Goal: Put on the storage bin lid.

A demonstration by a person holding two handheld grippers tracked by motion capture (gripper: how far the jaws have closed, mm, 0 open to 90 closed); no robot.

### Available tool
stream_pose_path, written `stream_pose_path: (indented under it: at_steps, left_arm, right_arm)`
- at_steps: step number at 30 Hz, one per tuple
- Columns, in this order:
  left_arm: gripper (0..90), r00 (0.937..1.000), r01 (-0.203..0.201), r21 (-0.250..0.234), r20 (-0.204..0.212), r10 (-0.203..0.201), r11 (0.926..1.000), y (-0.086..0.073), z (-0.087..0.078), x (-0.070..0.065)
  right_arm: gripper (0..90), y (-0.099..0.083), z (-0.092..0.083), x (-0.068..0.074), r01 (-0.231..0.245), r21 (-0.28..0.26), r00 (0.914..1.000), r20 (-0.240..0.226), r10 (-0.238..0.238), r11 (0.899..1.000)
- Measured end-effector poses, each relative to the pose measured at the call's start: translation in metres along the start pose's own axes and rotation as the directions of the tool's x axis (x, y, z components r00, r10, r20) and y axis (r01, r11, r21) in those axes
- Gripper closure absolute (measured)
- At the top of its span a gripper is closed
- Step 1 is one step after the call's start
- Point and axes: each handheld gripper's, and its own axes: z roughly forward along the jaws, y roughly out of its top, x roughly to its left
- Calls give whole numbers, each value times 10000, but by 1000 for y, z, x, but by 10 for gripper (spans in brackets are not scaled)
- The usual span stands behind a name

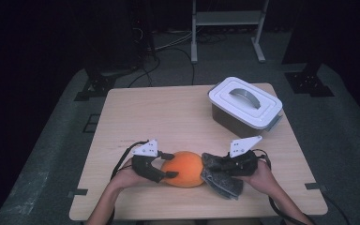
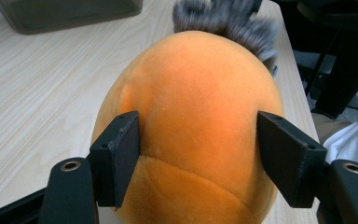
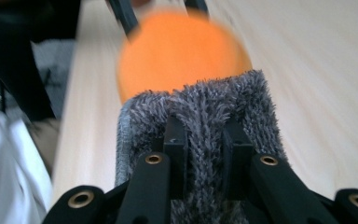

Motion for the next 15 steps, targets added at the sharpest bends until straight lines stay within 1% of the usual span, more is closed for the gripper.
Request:
stream_pose_path:
  at_steps: [1, 3, 5, 7, 8, 9, 10, 11, 12, 13, 14, 15]
  left_arm:
    - [318, 10000, -21, 16, 9, 21, 10000, 0, 0, -1]
    - [317, 10000, -82, 62, -7, 82, 9999, 0, 0, -1]
    - [314, 9999, -120, 68, -8, 120, 9999, 0, -1, -1]
    - [295, 10000, 25, 6, 94, -25, 10000, 3, -3, -2]
    - [281, 9999, 42, 63, 153, -43, 10000, 4, -4, -2]
    - [270, 9999, 65, 34, 148, -65, 10000, 6, -5, -3]
    - [260, 9999, 80, -67, 141, -79, 9999, 7, -6, -2]
    - [247, 9996, 235, -264, 154, -231, 9994, 7, -7, -1]
    - [225, 9991, 421, -395, 58, -419, 9983, 8, -8, 0]
    - [197, 9987, 500, -385, -69, -503, 9980, 8, -8, 1]
    - [180, 9981, 573, -211, -206, -578, 9981, 8, -7, 3]
    - [168, 9977, 641, -148, -199, -643, 9978, 7, -6, 4]
  right_arm:
    - [750, 6, 0, 2, 128, -281, 9998, -146, -132, 9995]
    - [751, 15, 3, 7, 354, -472, 9988, -318, -369, 9983]
    - [750, 19, 9, 10, 504, -344, 9977, -427, -518, 9981]
    - [751, 18, 18, 11, 608, -52, 9969, -500, -609, 9981]
    - [752, 16, 22, 11, 618, 15, 9967, -529, -616, 9981]
    - [752, 14, 24, 11, 605, -29, 9965, -580, -606, 9982]
    - [752, 13, 24, 12, 576, -66, 9965, -596, -579, 9983]
    - [752, 13, 25, 12, 626, -62, 9963, -590, -629, 9980]
    - [752, 13, 25, 13, 709, -40, 9957, -590, -711, 9975]
    - [752, 14, 25, 14, 725, -18, 9955, -609, -725, 9974]
    - [752, 14, 25, 14, 753, -15, 9952, -633, -752, 9972]
    - [752, 13, 25, 14, 748, -38, 9951, -643, -748, 9972]
